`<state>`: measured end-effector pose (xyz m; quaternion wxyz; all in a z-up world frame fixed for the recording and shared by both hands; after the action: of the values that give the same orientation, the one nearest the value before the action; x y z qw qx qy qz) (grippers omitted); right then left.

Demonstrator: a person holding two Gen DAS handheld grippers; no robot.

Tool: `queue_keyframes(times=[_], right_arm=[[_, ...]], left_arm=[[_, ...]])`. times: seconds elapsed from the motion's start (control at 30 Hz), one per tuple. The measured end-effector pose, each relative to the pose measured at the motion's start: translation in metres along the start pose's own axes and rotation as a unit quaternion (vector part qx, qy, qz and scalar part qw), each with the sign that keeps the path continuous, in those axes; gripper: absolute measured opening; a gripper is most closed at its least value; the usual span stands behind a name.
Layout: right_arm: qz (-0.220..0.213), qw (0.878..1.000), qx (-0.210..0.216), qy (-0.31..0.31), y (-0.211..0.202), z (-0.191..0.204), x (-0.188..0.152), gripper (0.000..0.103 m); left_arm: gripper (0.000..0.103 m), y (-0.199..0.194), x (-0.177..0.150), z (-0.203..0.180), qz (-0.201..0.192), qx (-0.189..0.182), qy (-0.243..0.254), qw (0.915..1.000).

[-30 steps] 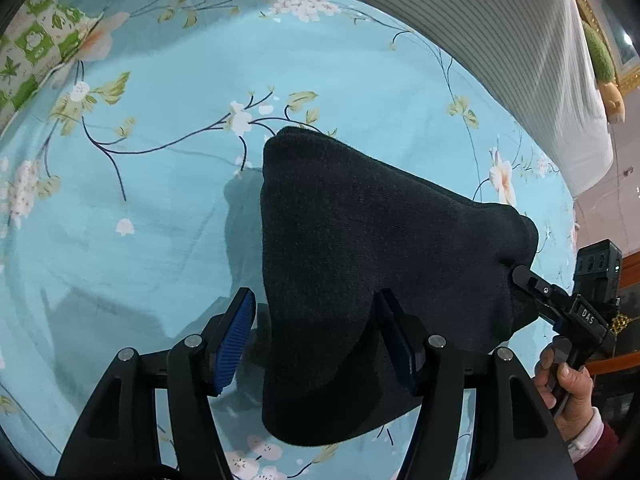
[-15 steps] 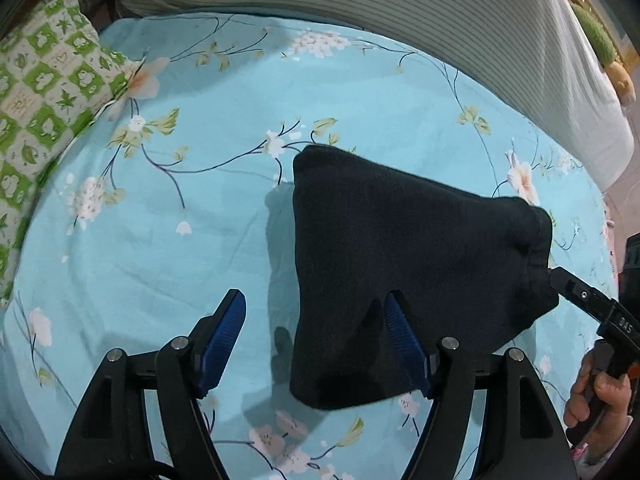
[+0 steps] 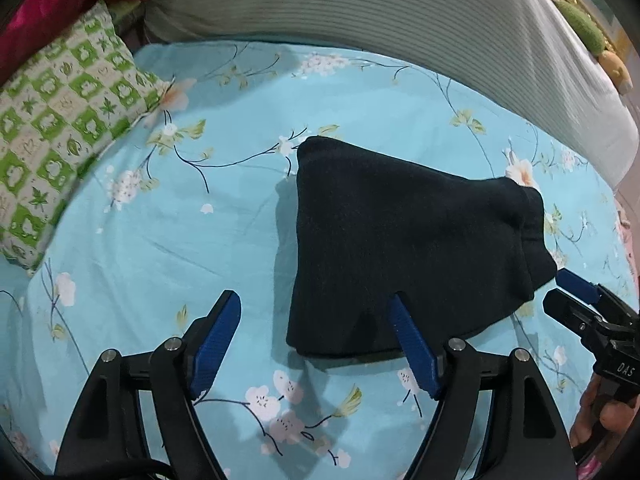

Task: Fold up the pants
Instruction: 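Withdraw both open grippers back from the folded sweatpants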

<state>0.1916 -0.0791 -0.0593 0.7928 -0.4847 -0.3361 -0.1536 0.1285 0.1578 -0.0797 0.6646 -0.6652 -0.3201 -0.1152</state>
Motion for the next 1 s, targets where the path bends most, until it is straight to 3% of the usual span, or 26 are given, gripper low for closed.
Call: queue_keyframes(times=[0.53, 0.73, 0.8, 1.0], right_arm=[[0.003, 1.000, -0.009, -0.021, -0.013, 0.006, -0.017, 0.088], [-0.033, 0.999, -0.013, -0.032, -0.028, 0.008, -0.011, 0.089], [-0.049, 0.998, -0.016, -0.040, -0.032, 0.010, -0.007, 0.101], [-0.046, 0.997, -0.026, -0.047, -0.028, 0.011, -0.007, 0.103]], left_arm=[[0.080, -0.022, -0.017, -0.013, -0.011, 0.002, 0.019, 0.9998], [0.080, -0.032, -0.015, -0.017, -0.026, 0.005, 0.028, 0.9993], [0.081, -0.035, -0.015, -0.018, -0.032, 0.009, 0.031, 0.9990], [0.083, -0.033, -0.018, -0.017, -0.032, 0.017, 0.033, 0.9988]])
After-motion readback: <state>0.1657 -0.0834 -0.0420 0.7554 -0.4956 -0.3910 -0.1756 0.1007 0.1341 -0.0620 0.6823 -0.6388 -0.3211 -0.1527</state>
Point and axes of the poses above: each gripper's, at about its wrist camera, not at the fingertips, and y roughly the way its jaws point, z to its left, x to its top, the point moved 9 cm from there along y, roughly the way its jaws point, and after that the axes turned 5 degrees about -z, right-handed, at the moved point
